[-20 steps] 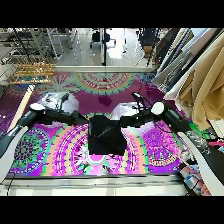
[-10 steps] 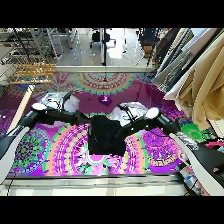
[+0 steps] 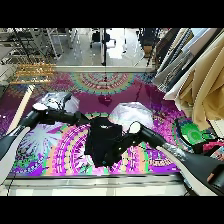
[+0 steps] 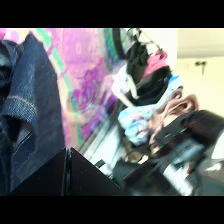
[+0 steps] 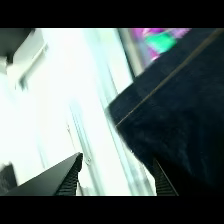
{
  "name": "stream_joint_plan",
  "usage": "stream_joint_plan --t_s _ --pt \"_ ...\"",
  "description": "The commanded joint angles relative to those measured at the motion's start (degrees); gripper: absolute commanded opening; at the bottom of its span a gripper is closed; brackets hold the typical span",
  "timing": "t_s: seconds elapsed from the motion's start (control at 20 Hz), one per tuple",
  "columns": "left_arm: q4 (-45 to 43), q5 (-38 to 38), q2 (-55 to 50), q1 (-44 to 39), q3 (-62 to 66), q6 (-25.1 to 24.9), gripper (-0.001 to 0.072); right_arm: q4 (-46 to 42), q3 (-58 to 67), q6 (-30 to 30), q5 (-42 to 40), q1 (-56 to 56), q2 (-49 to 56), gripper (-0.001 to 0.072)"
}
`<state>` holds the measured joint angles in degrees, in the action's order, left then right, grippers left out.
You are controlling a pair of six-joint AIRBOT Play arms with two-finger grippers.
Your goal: Fold the clothes and pants, and hang the long-sleeved shirts on hangers.
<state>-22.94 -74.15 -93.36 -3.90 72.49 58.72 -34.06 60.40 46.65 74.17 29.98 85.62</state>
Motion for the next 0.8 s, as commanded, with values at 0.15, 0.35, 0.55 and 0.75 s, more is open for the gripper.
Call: stream_joint_plan --t_s 0.15,0.35,0.55,0.75 --pt "-10.0 0.3 -1.3 -4.7 0.0 0.0 0.0005 -3.1 -2.4 20.5 -8.2 -13.5 -9.0 0.0513" --pt "-11.8 1.1 -3.7 -5.3 0.0 0.0 0.0005 -4.1 -8.2 26.4 -14.7 -20.8 -9.1 0.0658" --pt "-11.8 1.5 -7.3 -5.3 0.0 0.0 0.0005 -2.7 -10.5 26.2 -18.7 -20.9 -5.2 0.0698" --pt "-11.3 1.5 -9.7 -5.3 0.0 0.0 0.0005 6.6 -10.5 17.8 -18.9 -20.4 2.5 0.0698"
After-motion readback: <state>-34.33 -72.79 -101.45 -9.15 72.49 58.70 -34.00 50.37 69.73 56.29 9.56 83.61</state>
